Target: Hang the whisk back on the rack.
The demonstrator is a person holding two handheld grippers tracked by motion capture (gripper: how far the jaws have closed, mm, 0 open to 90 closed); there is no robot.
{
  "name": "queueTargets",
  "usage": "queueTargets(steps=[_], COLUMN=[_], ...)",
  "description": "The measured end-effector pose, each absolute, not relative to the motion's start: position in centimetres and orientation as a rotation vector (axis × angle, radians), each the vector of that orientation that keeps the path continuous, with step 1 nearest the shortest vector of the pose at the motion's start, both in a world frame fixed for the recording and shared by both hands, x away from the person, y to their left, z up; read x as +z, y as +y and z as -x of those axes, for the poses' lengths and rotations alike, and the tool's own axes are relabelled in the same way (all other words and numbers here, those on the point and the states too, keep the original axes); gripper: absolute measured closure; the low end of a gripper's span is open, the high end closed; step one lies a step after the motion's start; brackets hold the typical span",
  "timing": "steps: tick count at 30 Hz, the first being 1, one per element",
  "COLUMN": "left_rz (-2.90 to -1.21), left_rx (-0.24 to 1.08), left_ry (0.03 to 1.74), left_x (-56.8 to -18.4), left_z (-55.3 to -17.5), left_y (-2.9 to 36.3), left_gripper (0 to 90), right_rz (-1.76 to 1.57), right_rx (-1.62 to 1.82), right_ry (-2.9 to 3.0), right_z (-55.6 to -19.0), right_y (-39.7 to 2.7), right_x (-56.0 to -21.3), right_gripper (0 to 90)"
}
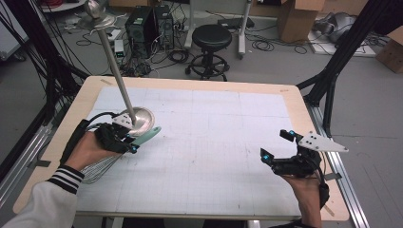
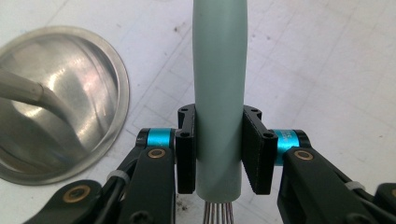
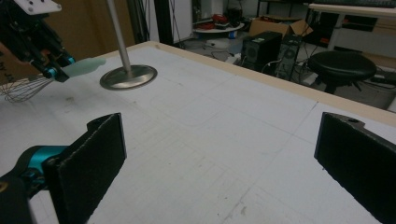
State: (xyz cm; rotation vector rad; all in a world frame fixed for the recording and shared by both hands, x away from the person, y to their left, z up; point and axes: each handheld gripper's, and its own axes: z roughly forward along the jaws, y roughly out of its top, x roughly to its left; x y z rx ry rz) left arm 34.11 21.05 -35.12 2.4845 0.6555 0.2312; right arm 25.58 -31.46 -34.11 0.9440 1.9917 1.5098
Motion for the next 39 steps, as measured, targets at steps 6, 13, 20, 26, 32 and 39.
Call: queueTargets(steps=[6, 13, 20, 26, 32, 39], left_rz=[-2.437, -2.374, -2.334, -2.289, -2.272, -2.249], left_rx=[0.245, 0.244, 0.279, 0.304, 0.318, 0.334], left_ry=[0.624, 0.602, 0.594, 0.586, 0.558, 0.523], left_x=[-33.9, -32.9, -31.6, -30.5, -29.6, -28.4], left_z=[-33.7, -33.3, -32.8, -32.2, -31.9, -31.7], left_y=[21.5, 22.6, 23.7, 24.5, 25.3, 26.6], left_gripper=[69.5, 69.5, 69.5, 69.4, 69.5, 69.4], right_rz=[-0.945, -0.944, -0.944, -0.942, -0.945, -0.949], right_rx=[1.509, 1.508, 1.508, 1.508, 1.509, 1.507], right_ry=[1.992, 1.989, 1.987, 1.991, 1.991, 1.99], right_z=[-25.6, -25.5, -25.5, -25.5, -25.5, -25.5], right_y=[-31.5, -31.6, -31.5, -31.5, -31.5, -31.5], right_x=[-34.1, -34.1, -34.0, -34.0, -34.0, -34.1], right_gripper=[0.8, 0.8, 0.8, 0.8, 0.8, 0.8])
